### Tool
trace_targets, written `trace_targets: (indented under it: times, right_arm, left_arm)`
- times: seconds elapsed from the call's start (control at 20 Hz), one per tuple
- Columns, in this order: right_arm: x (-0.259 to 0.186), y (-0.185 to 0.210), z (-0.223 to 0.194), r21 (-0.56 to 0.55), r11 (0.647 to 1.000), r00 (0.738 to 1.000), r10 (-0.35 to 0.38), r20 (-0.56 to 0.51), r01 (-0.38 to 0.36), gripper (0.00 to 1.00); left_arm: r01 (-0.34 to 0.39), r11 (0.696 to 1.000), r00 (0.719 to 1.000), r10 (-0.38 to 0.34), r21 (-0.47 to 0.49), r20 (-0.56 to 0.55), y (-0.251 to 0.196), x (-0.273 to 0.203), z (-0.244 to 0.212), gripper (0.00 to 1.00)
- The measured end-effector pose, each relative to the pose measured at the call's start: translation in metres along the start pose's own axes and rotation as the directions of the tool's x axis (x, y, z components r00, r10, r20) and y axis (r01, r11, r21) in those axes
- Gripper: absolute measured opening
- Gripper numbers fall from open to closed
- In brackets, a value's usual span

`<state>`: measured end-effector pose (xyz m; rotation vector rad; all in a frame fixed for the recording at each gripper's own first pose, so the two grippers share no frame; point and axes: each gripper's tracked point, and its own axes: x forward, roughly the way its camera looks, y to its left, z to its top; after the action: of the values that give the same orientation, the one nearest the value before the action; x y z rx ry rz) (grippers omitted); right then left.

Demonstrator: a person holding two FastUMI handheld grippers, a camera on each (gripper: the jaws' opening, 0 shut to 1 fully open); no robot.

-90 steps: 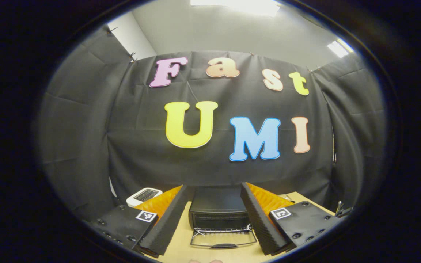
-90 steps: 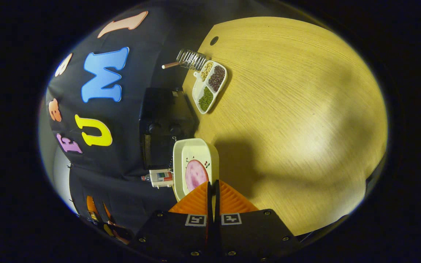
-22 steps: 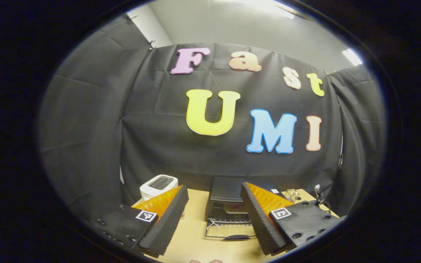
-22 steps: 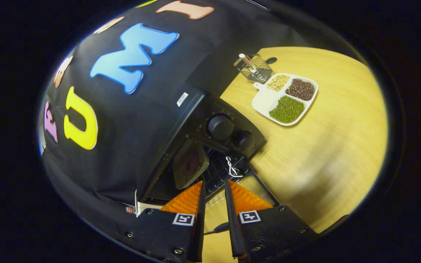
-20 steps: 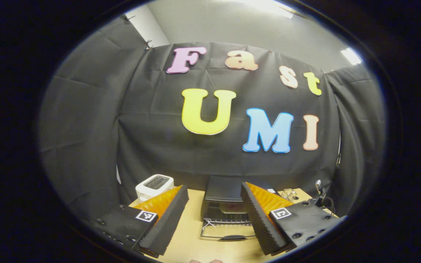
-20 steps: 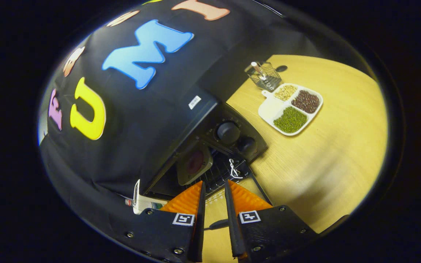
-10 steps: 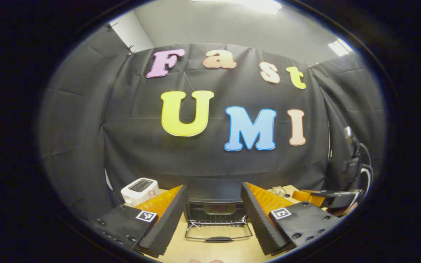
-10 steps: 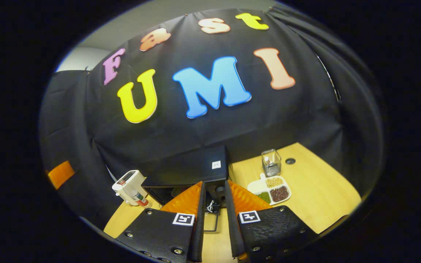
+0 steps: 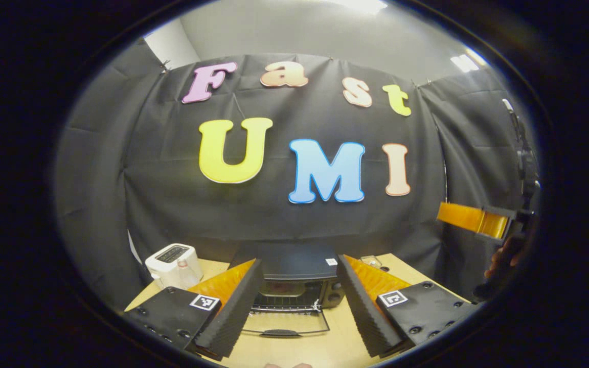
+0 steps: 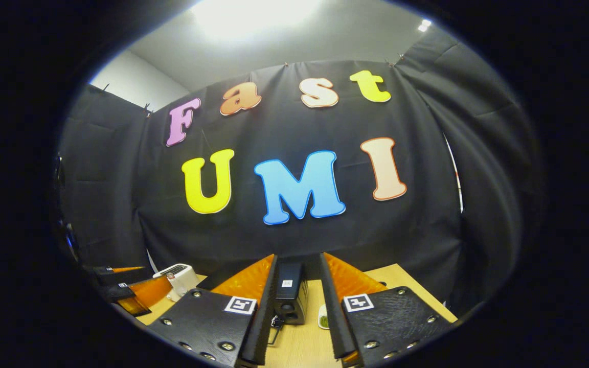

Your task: Open the electric oven with the left hand, put the food in, and close the electric oven.

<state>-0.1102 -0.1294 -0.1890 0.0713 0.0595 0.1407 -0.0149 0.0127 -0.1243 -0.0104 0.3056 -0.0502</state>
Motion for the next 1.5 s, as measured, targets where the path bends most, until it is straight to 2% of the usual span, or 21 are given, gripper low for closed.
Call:
trace_targets:
  times: [0.15, 0.2, 0.3, 0.4, 0.55, 0.65, 0.7, 0.75, 0.8, 0.85, 0.9, 0.95, 1.05, 1.15, 1.3, 1.45, 1.5]
  right_arm:
    - [-0.002, -0.006, 0.01, -0.013, 1.0, 0.999, -0.012, 0.035, 0.012, 0.82]
    - [-0.003, -0.007, 0.011, -0.018, 1.0, 0.999, -0.014, 0.042, 0.015, 0.89]
    - [-0.004, -0.011, 0.012, -0.03, 0.999, 0.999, -0.025, 0.047, 0.026, 0.89]
    - [-0.005, -0.015, 0.007, -0.03, 0.999, 0.999, -0.031, 0.031, 0.031, 0.9]
    - [-0.004, -0.021, -0.002, -0.024, 0.999, 0.999, -0.044, -0.006, 0.044, 0.9]
    - [-0.005, -0.026, -0.007, -0.016, 0.998, 0.998, -0.057, -0.019, 0.057, 0.9]
    - [-0.004, -0.029, -0.009, -0.016, 0.998, 0.998, -0.065, -0.026, 0.065, 0.9]
    - [-0.005, -0.033, -0.014, -0.015, 0.997, 0.997, -0.074, -0.035, 0.073, 0.9]
    - [-0.003, -0.036, -0.018, -0.011, 0.997, 0.995, -0.083, -0.049, 0.082, 0.9]
    - [-0.004, -0.039, -0.023, -0.002, 0.996, 0.994, -0.089, -0.065, 0.089, 0.9]
    - [-0.003, -0.042, -0.027, 0.007, 0.995, 0.992, -0.099, -0.079, 0.099, 0.9]
    - [-0.003, -0.045, -0.031, 0.015, 0.994, 0.99, -0.109, -0.091, 0.111, 0.9]
    - [-0.001, -0.051, -0.039, 0.03, 0.991, 0.985, -0.13, -0.116, 0.134, 0.9]
    - [0.0, -0.057, -0.046, 0.04, 0.988, 0.98, -0.142, -0.138, 0.149, 0.9]
    - [0.004, -0.062, -0.052, 0.035, 0.986, 0.975, -0.158, -0.158, 0.165, 0.9]
    - [0.006, -0.064, -0.052, 0.042, 0.985, 0.974, -0.16, -0.162, 0.169, 0.9]
    - [0.007, -0.064, -0.048, 0.05, 0.984, 0.975, -0.16, -0.158, 0.169, 0.9]
  left_arm:
    - [0.012, 1.0, 0.995, -0.015, -0.02, -0.103, -0.008, 0.01, -0.035, 0.99]
    - [0.013, 1.0, 0.99, -0.017, -0.024, -0.142, -0.008, 0.013, -0.049, 1.0]
    - [0.013, 1.0, 0.976, -0.019, -0.028, -0.215, -0.009, 0.019, -0.076, 0.97]
    - [0.04, 0.999, 0.952, -0.045, -0.024, -0.302, -0.013, 0.024, -0.107, 1.0]
    - [0.052, 0.999, 0.916, -0.054, -0.017, -0.398, -0.014, 0.033, -0.143, 0.94]
    - [0.026, 1.0, 0.868, -0.03, -0.016, -0.495, -0.006, 0.034, -0.176, 0.92]
    - [0.004, 1.0, 0.829, -0.012, -0.016, -0.56, 0.001, 0.033, -0.197, 0.92]
    - [-0.01, 1.0, 0.793, -0.003, -0.018, -0.61, 0.003, 0.031, -0.216, 1.0]
    - [-0.021, 1.0, 0.762, 0.004, -0.018, -0.647, 0.006, 0.033, -0.233, 0.92]
    - [-0.023, 1.0, 0.738, 0.006, -0.017, -0.675, 0.008, 0.035, -0.245, 1.0]
    - [-0.022, 1.0, 0.714, 0.008, -0.011, -0.7, 0.011, 0.034, -0.256, 0.92]
    - [-0.017, 1.0, 0.694, 0.01, -0.002, -0.72, 0.011, 0.034, -0.267, 1.0]
    - [-0.002, 1.0, 0.661, 0.021, 0.026, -0.75, 0.017, 0.034, -0.283, 0.98]
    - [-0.009, 0.998, 0.623, 0.053, 0.06, -0.78, 0.028, 0.038, -0.301, 1.0]
    - [-0.006, 1.0, 0.569, 0.021, 0.021, -0.822, 0.028, 0.049, -0.322, 0.98]
    - [0.0, 1.0, 0.532, 0.014, 0.016, -0.847, 0.035, 0.065, -0.338, 1.0]
    - [-0.001, 1.0, 0.524, 0.008, 0.009, -0.852, 0.035, 0.07, -0.343, 0.98]
